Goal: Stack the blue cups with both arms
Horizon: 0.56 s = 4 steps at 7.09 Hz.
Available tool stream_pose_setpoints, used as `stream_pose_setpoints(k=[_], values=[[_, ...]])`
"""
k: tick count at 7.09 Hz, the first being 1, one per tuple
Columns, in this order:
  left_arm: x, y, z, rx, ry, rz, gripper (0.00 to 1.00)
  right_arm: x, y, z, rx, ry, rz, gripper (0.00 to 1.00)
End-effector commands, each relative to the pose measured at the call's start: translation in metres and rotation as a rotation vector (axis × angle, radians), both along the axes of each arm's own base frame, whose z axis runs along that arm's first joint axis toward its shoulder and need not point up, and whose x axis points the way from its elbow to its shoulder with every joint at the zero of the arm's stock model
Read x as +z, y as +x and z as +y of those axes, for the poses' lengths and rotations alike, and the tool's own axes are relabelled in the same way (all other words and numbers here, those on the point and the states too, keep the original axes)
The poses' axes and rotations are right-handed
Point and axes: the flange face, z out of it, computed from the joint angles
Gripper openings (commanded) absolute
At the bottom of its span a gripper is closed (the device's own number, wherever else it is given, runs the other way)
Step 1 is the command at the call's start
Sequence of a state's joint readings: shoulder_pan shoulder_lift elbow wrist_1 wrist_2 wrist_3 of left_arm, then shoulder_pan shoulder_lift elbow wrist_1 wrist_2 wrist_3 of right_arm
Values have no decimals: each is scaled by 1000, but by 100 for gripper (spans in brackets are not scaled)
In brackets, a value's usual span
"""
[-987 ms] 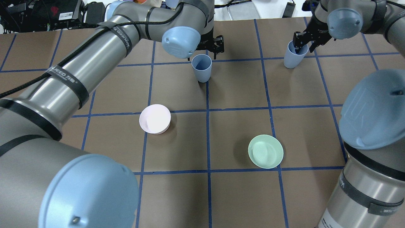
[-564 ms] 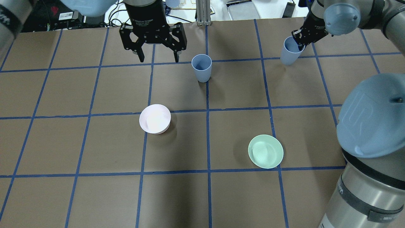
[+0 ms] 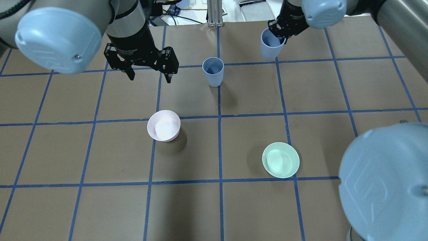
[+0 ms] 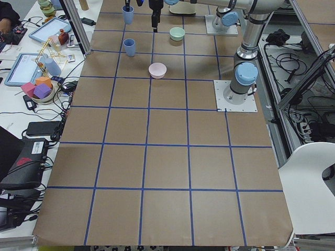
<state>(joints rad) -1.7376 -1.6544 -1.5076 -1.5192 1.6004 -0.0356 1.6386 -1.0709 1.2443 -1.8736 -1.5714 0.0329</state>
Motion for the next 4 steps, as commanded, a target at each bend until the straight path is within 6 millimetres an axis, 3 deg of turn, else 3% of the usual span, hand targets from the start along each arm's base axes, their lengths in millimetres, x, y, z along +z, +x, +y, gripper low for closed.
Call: stream_pose_setpoints(k=[1,4], values=[[5,36,-6,32,-42,36,100,27,91,40,-101,-16,-37,0],[9,42,-2,44,-51,25,100,9,143,51,-179,8,-60,0]])
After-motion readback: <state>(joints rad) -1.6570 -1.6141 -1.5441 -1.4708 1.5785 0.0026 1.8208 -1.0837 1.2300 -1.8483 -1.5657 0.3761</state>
